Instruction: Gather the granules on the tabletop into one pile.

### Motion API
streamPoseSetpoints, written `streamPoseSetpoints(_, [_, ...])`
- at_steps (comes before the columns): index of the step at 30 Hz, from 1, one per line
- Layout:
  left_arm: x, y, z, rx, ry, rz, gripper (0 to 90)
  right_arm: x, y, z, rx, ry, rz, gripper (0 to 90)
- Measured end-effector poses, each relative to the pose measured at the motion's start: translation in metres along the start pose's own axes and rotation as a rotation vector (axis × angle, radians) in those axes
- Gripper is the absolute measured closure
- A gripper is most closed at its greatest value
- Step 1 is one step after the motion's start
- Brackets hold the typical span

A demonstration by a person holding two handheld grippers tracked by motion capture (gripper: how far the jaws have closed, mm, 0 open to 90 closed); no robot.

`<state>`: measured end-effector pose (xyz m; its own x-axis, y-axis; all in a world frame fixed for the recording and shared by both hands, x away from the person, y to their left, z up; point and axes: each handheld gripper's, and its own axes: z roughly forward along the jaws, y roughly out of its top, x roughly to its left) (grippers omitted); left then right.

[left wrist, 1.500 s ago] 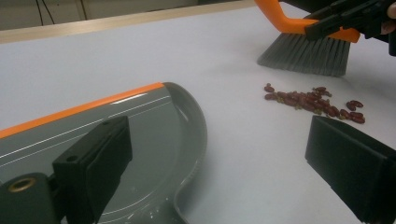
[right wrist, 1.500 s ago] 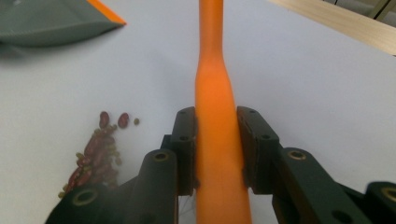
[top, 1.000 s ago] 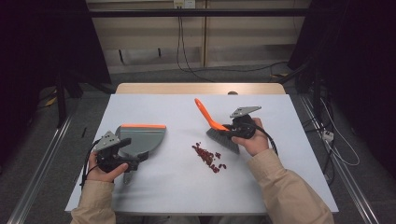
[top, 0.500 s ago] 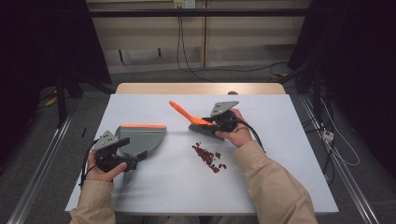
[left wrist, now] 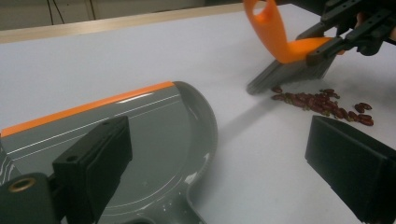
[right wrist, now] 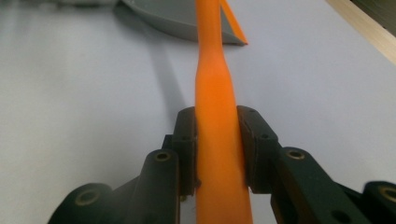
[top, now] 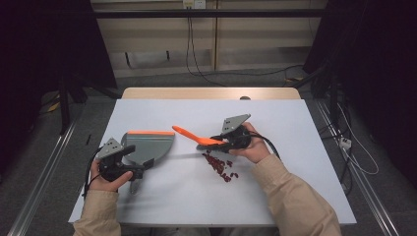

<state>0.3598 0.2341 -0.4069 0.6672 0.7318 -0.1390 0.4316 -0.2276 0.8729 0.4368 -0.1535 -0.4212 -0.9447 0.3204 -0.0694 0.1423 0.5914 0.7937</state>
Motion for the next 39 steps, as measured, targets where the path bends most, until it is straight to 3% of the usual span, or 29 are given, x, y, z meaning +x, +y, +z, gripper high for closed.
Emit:
streamPoseSetpoints(12, [0.000, 0.000, -0.001, -0.003, 0.002, 0.000, 7.3, 0.013, -0.001, -0.009, 0.013, 0.049, 0.004, 70.6])
streamPoseSetpoints(25, [-0.001, 0.001, -0.001, -0.003, -0.002, 0.003, 7.2, 0.021, 0.002, -0.011, 0.029, 0.047, -0.012, 70.8])
streamPoseSetpoints(29, [-0.001, 0.001, -0.001, -0.001, -0.002, 0.008, 7.3, 0.022, 0.001, -0.013, 0.010, 0.041, -0.010, 70.8])
streamPoseSetpoints(33, [-0.001, 0.001, -0.001, -0.001, -0.002, 0.009, 7.3, 0.020, -0.002, -0.015, -0.022, 0.005, 0.019, 70.7])
streamPoseSetpoints(37, [-0.002, 0.001, -0.001, -0.002, -0.005, 0.008, 7.3, 0.018, -0.002, -0.023, -0.070, -0.026, 0.089, 70.7])
streamPoseSetpoints(39, [-0.001, 0.001, -0.001, -0.003, -0.007, 0.007, 7.3, 0.020, -0.002, -0.027, -0.079, -0.054, 0.155, 70.7])
